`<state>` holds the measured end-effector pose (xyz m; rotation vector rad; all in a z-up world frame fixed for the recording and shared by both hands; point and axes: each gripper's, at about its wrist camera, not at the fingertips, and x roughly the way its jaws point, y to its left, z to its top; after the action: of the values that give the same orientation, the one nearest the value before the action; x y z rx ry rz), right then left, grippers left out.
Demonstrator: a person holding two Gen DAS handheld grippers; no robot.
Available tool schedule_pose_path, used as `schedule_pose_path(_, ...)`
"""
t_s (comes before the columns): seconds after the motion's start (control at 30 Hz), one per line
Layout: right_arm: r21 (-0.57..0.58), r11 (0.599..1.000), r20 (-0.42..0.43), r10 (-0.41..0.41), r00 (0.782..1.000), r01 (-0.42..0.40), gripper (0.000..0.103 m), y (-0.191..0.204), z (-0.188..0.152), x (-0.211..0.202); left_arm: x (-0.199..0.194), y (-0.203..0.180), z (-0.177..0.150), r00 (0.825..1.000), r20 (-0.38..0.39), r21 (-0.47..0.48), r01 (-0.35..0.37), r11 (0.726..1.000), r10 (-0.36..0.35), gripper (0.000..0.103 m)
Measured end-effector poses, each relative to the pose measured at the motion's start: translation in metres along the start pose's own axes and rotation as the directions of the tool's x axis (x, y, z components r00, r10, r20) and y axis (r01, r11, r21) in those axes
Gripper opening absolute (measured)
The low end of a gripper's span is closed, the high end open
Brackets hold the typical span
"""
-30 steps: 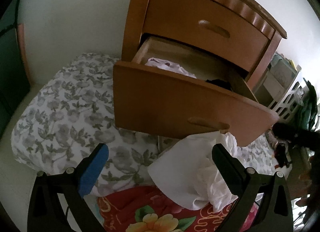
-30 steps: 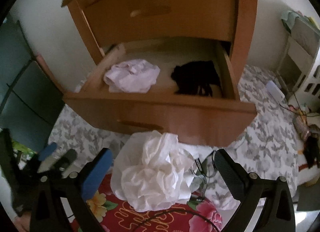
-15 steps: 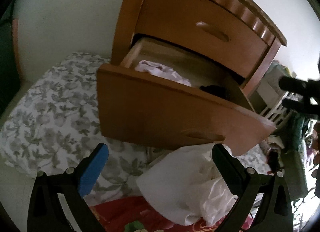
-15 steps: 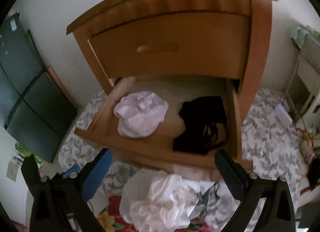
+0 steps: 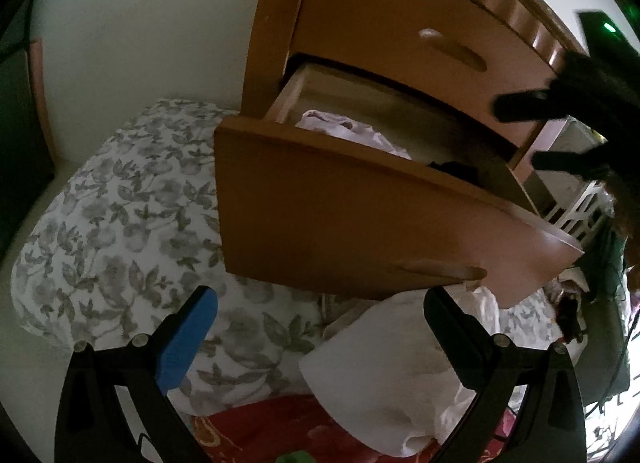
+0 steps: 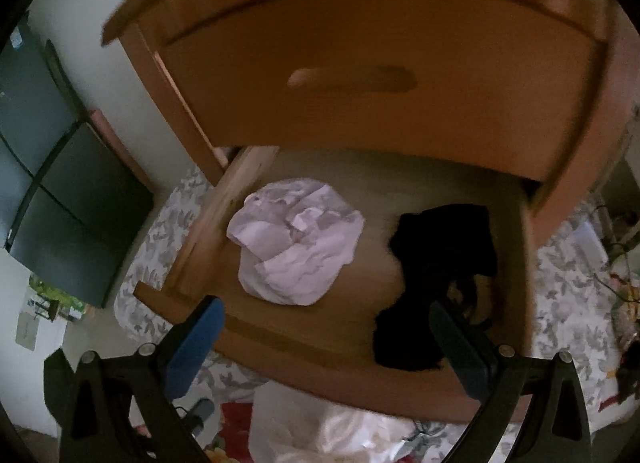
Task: Take underwear out of drawer
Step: 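Move the open right gripper up into the drawer toward the pink garment, then grasp the pink garment in the drawer with the right gripper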
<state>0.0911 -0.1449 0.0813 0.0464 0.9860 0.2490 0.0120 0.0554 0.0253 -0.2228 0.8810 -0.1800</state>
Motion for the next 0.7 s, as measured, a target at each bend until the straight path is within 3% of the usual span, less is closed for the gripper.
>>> schedule_pose_path(0.27, -0.022, 1.0, -0.165, -0.007, 0.986, 0.003, 0.099, 0.027, 0.028, 0.066, 0.007, 0.01, 0.002, 1.0, -0.02, -0.012, 0.005, 1.0, -0.005, 0.103)
schedule_pose_path(0.5, -0.065, 0.997, -0.303, -0.058, 0.951, 0.04, 0.093, 0.048, 0.034, 0.118, 0.011, 0.022, 0.003, 1.0, -0.027, -0.039, 0.011, 0.999, -0.012, 0.103)
schedule_pose_path(0.7, -0.086, 0.994, -0.366, -0.093, 0.926, 0.066, 0.092, 0.053, 0.036, 0.147, 0.013, 0.031, 0.003, 1.0, -0.03, -0.06, 0.005, 0.998, -0.007, 0.103)
